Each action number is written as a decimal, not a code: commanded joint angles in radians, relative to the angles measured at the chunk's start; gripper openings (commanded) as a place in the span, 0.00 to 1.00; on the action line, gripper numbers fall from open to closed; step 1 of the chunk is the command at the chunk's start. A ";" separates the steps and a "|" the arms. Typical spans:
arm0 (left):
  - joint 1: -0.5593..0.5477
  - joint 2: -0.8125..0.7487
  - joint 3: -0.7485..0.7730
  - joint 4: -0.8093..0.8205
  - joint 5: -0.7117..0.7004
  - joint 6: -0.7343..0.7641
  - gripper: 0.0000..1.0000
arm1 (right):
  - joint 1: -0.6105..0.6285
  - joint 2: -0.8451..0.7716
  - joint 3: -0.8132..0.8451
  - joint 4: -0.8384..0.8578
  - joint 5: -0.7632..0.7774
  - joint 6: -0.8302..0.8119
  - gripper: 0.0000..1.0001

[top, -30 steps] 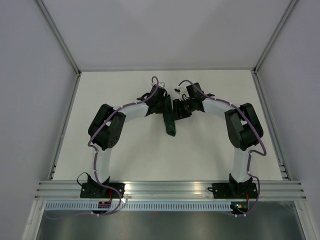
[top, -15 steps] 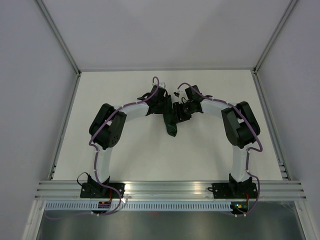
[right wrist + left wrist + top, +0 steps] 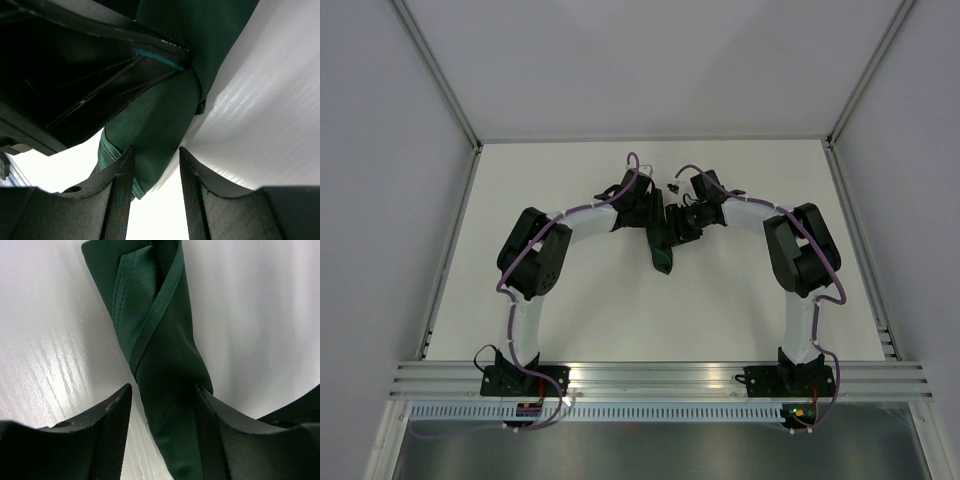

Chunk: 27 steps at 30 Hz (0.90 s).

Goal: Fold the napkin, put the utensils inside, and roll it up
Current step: Roll the napkin at the center of the board, then reset both arms

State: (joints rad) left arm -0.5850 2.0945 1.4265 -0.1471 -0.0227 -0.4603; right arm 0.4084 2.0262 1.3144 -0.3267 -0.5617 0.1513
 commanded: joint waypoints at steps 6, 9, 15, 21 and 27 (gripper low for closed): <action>0.007 -0.143 0.009 0.050 0.018 0.048 0.59 | -0.022 -0.064 0.032 -0.005 -0.044 0.016 0.48; 0.017 -0.177 0.003 0.050 0.018 0.046 0.60 | -0.033 -0.078 0.034 0.003 -0.056 0.019 0.48; 0.063 -0.283 -0.063 0.049 0.007 0.028 0.60 | -0.060 -0.104 0.058 0.008 -0.089 0.034 0.49; 0.089 -0.500 -0.228 0.040 0.018 0.052 0.60 | -0.143 -0.185 0.066 -0.012 -0.113 0.016 0.50; 0.116 -0.791 -0.411 -0.017 0.075 0.089 0.62 | -0.307 -0.326 0.013 -0.066 -0.116 -0.068 0.52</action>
State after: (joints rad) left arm -0.4812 1.4471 1.0676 -0.1356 0.0048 -0.4374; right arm 0.1734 1.8107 1.3361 -0.3519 -0.6636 0.1364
